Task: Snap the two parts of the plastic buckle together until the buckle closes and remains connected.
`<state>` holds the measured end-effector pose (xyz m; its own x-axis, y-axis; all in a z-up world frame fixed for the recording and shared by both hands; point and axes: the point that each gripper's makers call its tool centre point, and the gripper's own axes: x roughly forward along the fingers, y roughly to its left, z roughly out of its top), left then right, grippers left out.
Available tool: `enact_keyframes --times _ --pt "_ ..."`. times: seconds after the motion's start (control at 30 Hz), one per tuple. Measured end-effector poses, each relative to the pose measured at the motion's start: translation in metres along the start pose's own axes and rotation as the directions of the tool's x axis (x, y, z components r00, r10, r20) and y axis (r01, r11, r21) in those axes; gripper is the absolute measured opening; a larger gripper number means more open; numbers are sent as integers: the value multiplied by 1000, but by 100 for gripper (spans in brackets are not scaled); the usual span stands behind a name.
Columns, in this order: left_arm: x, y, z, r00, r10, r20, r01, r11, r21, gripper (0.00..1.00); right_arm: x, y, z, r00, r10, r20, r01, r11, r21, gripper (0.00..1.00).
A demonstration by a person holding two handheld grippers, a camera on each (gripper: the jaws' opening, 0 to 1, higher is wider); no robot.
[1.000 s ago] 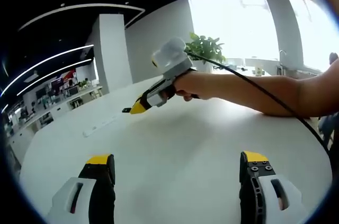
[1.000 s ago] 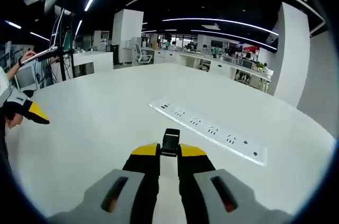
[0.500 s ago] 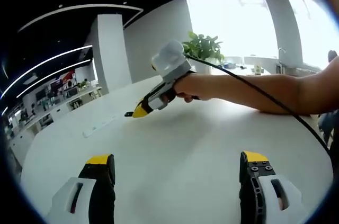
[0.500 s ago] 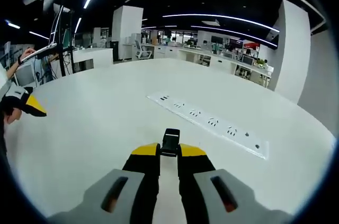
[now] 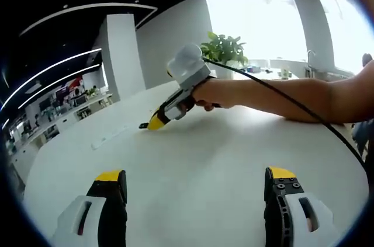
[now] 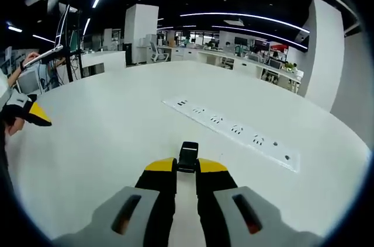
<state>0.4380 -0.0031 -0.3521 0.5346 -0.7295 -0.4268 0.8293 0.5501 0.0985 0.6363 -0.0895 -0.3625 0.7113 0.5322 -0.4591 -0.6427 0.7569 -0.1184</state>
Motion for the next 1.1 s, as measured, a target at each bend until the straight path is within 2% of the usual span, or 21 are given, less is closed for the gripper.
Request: enact_keyframes --times 0.6,1.1 --pt "3 -3 -4 1000 -10 -19 10 1000 24 99 4 1 -7 1000 5 -23 -5 1000 0 10" --pt "4 -5 -7 999 -14 -32 15 999 40 99 3 5 -8 1000 28 -10 -28 999 -22 11"
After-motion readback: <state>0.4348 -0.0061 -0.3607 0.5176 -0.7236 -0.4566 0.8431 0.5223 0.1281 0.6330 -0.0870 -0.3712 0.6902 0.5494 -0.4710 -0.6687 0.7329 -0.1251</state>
